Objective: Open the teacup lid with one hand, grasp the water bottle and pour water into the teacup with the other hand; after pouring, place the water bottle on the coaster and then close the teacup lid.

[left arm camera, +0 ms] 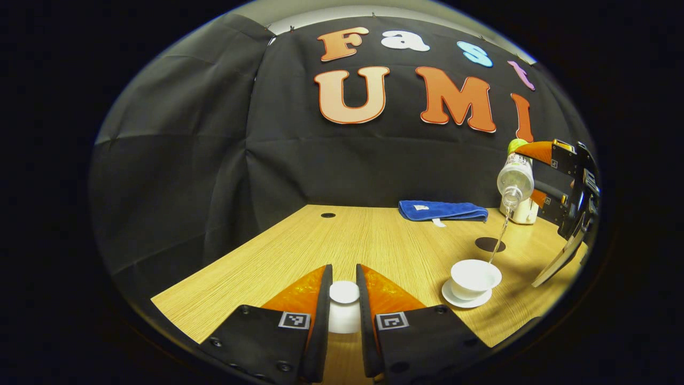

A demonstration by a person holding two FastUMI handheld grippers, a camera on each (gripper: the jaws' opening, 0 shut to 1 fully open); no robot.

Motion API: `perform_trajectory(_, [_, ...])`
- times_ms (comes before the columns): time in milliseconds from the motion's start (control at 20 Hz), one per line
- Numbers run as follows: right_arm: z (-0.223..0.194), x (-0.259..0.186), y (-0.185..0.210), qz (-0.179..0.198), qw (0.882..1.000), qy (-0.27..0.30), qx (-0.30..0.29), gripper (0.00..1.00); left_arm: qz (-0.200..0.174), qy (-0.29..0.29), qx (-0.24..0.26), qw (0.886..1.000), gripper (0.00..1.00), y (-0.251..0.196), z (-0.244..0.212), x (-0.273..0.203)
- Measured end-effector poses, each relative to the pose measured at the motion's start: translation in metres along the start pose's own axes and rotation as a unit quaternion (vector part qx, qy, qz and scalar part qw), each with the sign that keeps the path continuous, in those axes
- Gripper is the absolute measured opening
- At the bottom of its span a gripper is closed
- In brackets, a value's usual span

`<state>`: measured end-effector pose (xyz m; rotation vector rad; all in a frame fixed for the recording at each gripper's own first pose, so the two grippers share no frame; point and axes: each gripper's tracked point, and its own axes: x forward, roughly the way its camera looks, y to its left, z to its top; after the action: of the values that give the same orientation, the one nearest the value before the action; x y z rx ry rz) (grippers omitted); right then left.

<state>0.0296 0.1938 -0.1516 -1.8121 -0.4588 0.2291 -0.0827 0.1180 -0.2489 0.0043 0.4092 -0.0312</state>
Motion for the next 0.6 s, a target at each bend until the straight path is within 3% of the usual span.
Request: perform_trajectory(600, [0.0103, 0.0003, -0.0093, -0.013, 0.996, -0.055, -0.073, 0.64, 0.000, 0.003, 0.001, 1.000, 0.31, -0.0007, -0.0016, -0.0016])
